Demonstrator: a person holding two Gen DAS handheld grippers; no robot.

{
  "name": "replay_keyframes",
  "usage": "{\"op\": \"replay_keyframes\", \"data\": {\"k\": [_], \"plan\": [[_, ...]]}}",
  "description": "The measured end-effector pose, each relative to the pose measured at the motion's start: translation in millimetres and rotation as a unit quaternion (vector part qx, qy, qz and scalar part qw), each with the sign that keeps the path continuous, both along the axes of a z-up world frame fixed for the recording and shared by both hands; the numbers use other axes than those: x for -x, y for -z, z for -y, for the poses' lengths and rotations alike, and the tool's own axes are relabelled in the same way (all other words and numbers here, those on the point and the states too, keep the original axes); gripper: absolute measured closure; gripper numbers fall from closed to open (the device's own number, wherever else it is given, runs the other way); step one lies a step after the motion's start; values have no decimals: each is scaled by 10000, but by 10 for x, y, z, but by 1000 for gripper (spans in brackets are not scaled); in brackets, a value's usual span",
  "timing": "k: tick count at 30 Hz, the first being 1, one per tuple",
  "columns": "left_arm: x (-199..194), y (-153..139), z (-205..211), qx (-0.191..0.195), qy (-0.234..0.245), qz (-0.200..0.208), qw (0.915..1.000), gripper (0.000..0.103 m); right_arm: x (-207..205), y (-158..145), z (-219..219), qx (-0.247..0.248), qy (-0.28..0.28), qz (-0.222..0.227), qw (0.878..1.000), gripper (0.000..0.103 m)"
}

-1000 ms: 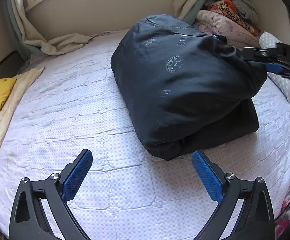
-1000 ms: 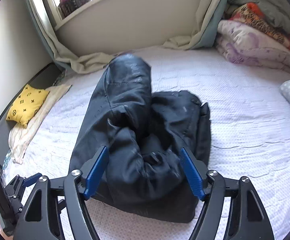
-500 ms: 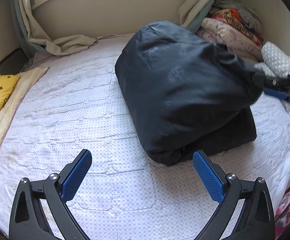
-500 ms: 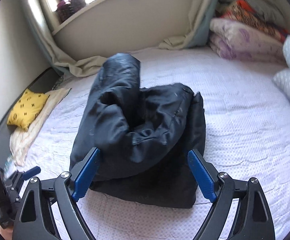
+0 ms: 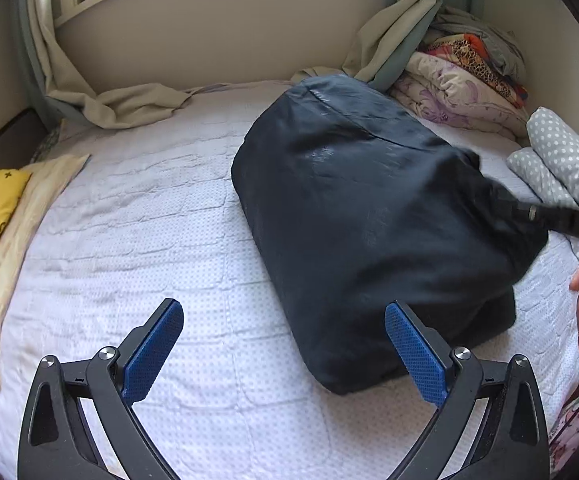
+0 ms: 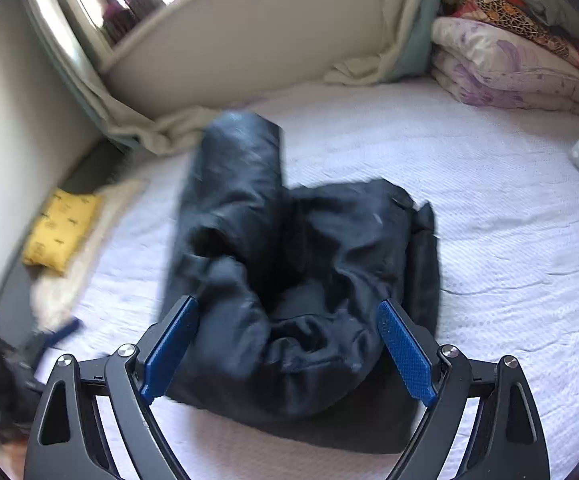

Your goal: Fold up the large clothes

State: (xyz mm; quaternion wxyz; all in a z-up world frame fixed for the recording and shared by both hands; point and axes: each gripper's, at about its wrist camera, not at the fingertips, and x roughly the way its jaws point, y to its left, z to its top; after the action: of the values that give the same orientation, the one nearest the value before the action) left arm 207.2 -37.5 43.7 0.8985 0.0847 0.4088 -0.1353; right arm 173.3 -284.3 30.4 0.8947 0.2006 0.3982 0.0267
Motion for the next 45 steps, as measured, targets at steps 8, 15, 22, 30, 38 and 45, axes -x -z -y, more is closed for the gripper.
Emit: {"op": "replay_keyframes", "data": {"k": [8, 15, 22, 30, 38, 45], "plan": [[-483, 295, -253, 1680, 521, -1060, 9787, 1, -236, 649, 311, -182, 358, -1063, 9935, 2], [-830, 701, -246, 2647, 591, -1838, 9448, 1, -416, 1236, 579, -1773, 222, -1411, 9737, 0], [-965, 936, -90, 2931, 592, -1878, 9356, 0, -588, 1336, 533, -2065, -70, -1185, 9712, 2], [-870, 755, -103, 2624, 515, -1358, 9540, 15, -632, 1329, 352, -2357, -167, -950, 9670, 26], [-751, 556, -437, 2406, 229, -1047, 9647, 20, -746, 1197, -82, -2238, -474, -654, 9713, 33], [-644, 473, -803, 2229, -68, -859, 9710, 21, -962, 1175, -407, -2319, -903, -580, 9668, 33]]}}
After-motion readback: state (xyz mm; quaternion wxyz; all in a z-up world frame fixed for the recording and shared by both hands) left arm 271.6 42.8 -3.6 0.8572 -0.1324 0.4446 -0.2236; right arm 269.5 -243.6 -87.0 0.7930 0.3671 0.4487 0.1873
